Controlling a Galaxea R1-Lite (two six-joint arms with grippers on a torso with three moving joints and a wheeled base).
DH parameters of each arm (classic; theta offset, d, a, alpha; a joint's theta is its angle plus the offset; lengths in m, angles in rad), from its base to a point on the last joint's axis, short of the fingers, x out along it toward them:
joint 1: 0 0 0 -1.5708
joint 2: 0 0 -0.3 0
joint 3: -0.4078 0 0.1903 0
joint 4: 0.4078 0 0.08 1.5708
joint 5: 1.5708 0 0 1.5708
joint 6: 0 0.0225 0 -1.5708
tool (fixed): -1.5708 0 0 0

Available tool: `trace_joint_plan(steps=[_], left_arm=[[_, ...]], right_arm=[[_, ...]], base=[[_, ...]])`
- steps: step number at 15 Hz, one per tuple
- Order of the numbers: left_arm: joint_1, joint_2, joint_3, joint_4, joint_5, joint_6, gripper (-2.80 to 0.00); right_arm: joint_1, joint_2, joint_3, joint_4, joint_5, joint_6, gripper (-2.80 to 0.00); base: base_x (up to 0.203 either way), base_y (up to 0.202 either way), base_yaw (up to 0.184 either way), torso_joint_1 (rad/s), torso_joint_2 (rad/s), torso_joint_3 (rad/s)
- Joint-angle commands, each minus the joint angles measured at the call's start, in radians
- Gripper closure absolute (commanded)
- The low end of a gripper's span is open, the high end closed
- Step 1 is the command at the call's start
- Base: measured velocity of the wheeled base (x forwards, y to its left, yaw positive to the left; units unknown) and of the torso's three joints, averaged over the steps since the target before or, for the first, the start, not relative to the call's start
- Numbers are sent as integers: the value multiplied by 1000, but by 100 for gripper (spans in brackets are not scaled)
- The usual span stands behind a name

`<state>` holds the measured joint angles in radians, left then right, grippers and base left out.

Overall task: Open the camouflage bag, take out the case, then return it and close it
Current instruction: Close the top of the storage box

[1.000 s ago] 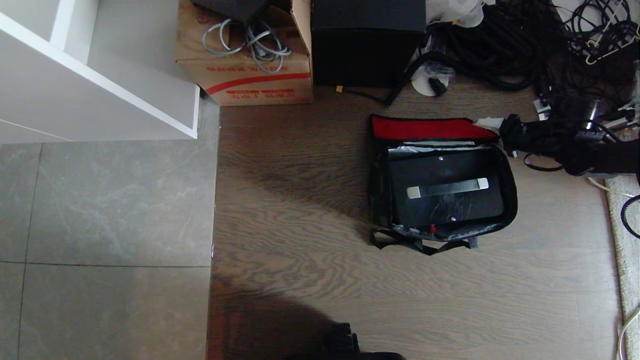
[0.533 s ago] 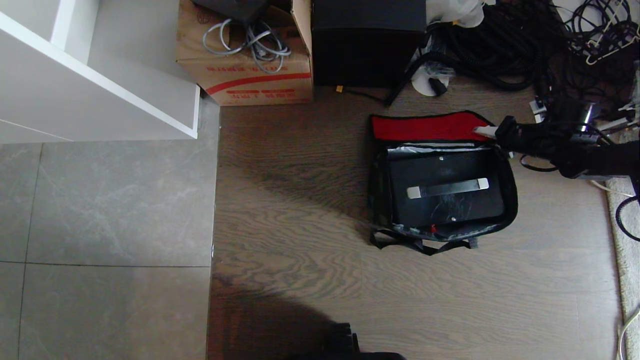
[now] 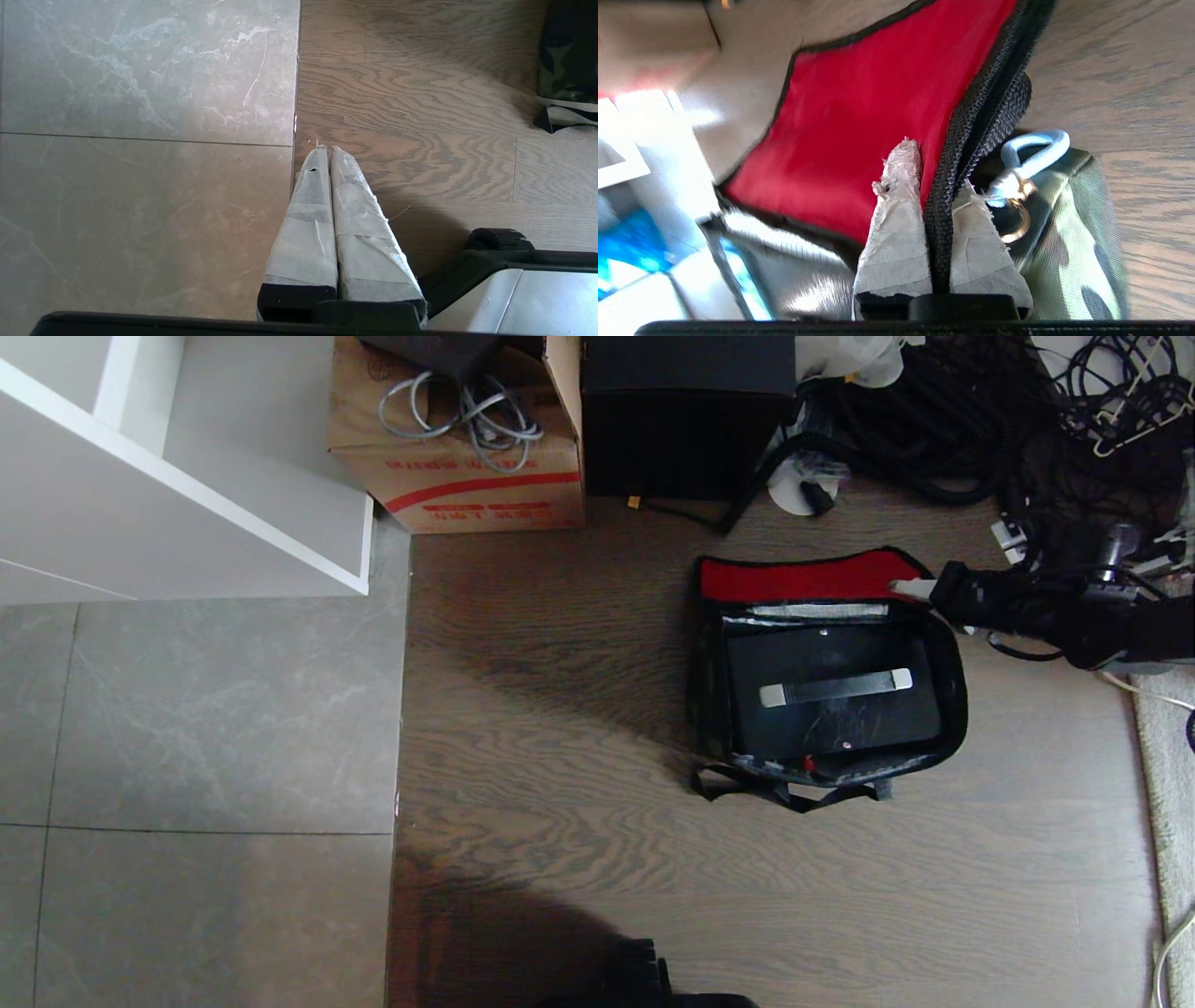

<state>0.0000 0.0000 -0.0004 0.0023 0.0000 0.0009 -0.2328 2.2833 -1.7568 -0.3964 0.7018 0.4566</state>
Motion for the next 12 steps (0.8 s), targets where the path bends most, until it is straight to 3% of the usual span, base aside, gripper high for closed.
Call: trace_joint_plan(steps=[1, 4, 5, 12], left_arm=[[0, 0, 0, 1, 0, -1, 0], [0, 0, 0, 1, 0, 1, 0], [0, 0, 0, 1, 0, 1, 0], [0, 0, -1, 1, 0, 1, 0]], right_arm=[[9, -39, 40, -6, 6, -24, 0], [22, -69, 84, -27, 10, -30, 0], [24, -74, 96, -33, 11, -32, -280], [50, -111, 149, -70, 16, 29, -280]], base=[[0, 0, 0, 0, 0, 0], [0, 0, 0, 0, 0, 0], [0, 0, 0, 0, 0, 0], [0, 0, 0, 0, 0, 0]])
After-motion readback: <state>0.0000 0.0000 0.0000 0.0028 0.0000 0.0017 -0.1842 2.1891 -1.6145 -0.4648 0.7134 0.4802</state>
